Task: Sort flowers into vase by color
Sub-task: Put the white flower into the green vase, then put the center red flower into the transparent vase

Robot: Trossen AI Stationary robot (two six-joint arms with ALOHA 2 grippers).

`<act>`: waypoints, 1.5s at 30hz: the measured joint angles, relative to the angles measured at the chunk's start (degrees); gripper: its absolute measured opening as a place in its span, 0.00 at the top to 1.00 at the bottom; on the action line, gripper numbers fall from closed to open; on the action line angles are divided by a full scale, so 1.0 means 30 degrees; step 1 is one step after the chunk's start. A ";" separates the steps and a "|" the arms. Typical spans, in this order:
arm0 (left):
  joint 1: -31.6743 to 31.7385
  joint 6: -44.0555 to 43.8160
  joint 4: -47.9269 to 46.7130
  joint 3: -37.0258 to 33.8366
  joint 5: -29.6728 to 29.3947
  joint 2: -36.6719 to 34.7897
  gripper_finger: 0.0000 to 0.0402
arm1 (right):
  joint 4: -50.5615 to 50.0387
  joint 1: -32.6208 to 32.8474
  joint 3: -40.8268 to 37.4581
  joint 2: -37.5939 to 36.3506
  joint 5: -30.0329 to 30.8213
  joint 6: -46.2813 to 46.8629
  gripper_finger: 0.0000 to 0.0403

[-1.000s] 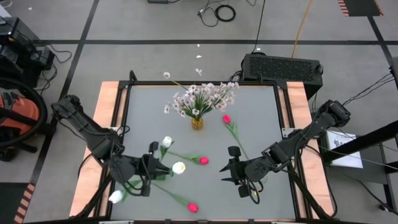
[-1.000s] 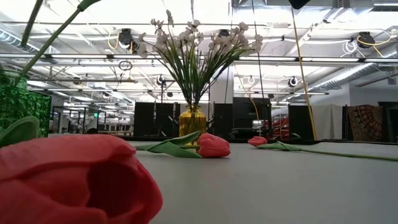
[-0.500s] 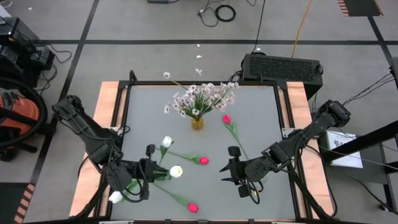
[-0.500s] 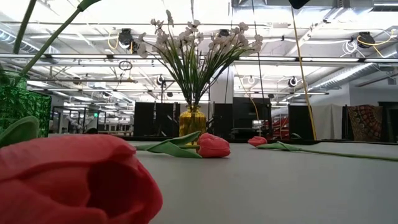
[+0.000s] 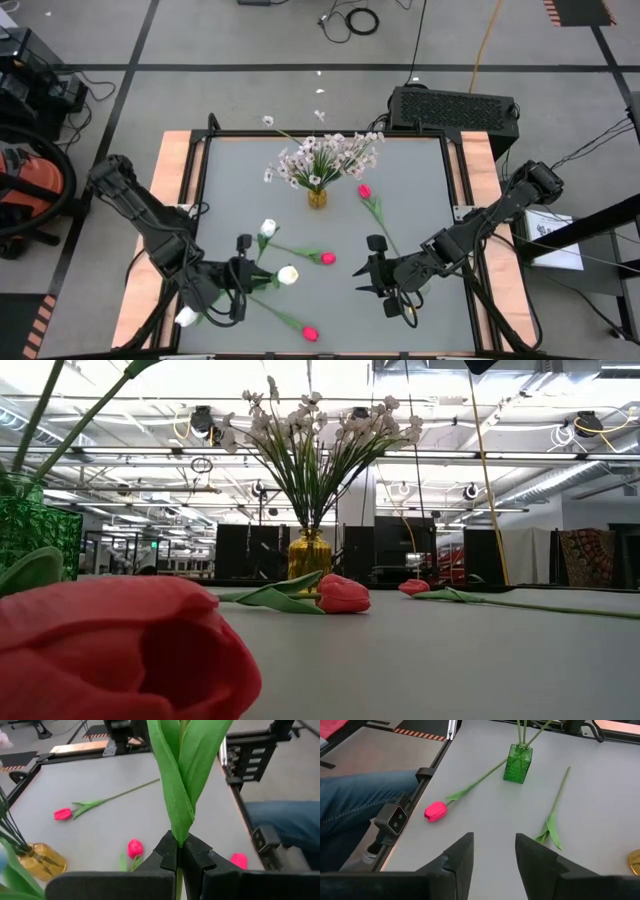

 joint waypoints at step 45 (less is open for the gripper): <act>-0.1962 -0.2379 -0.0522 -0.1568 -0.0519 -0.0973 0.52 | 0.3512 -0.1072 0.0015 0.2151 0.0144 -0.0414 0.66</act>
